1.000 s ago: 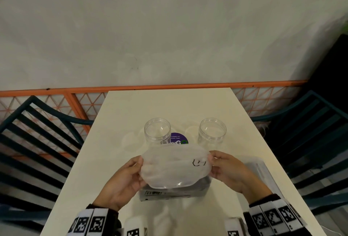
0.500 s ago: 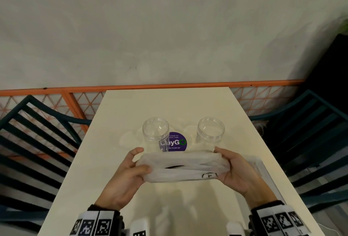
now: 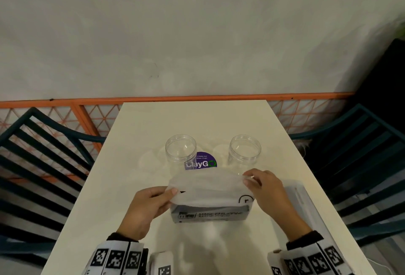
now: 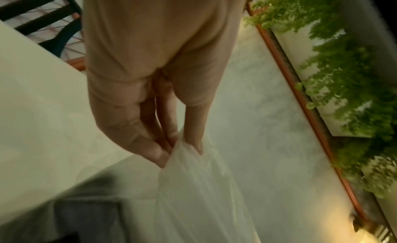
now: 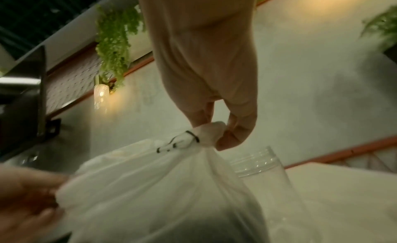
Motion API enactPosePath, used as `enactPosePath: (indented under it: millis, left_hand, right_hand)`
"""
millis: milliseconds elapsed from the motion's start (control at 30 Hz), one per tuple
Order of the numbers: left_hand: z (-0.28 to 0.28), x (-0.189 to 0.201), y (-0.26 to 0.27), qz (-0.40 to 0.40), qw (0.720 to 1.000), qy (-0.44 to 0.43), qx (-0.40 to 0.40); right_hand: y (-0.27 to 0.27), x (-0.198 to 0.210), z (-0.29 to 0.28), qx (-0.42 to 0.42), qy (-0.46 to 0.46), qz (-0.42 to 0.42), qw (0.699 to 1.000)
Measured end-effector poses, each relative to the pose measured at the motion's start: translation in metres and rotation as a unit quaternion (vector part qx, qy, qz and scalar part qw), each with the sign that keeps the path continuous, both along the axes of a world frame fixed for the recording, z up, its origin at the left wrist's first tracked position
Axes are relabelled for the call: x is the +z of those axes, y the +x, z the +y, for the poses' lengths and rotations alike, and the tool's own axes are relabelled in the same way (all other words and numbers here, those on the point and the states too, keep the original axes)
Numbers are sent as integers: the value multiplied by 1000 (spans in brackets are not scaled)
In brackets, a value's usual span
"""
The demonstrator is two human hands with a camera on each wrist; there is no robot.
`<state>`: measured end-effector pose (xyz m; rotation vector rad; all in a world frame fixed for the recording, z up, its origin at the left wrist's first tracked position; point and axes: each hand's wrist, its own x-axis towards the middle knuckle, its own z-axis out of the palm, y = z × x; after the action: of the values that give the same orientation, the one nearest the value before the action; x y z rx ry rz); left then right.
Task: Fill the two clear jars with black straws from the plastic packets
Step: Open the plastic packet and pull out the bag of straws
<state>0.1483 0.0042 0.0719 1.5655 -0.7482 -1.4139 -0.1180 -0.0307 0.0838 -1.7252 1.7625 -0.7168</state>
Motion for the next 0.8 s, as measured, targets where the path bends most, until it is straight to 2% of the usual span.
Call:
enactPosePath:
  millis: [67,133,233,333,400,467,533,633,700,733,800]
  left_hand:
    - [1,0,1,69,997,16,5]
    - [4,0,0,122,992,34,3]
    - [6,-1,2,197,979,55,2]
    - [7,2,6,277,959,61,5]
    - [8,3,7,322,945,52,25]
    - [6,3,5,349,934,49,54]
    - [4,4,1,368,927,44,64]
    - [6,11,-6,311,950,14,28]
    - [9,15,-6,230,973,-18,-11]
    - [10,14,-4,172,984,-30,-32]
    - [12,8,-5,25,997,-47,-53]
  right_hand:
    - [2,-2,1,3,65,-72,995]
    - [5,-4,2,-7,141,-214,967]
    - [8,-6,1,-56,249,-400,880]
    - [1,-5,-1,-97,319,-518,788]
    - [-6,-3,-2,-125,329,-589,728]
    - [-9,-2,-2,-130,322,-619,704]
    - [-9,-3,0,-111,317,-616,713]
    - [-9,-2,1,-78,293,-594,746]
    - [-14,-1,0,-43,254,-588,766]
    - [-16,0,0,-20,237,-570,786]
    - [-15,5,3,20,206,-480,853]
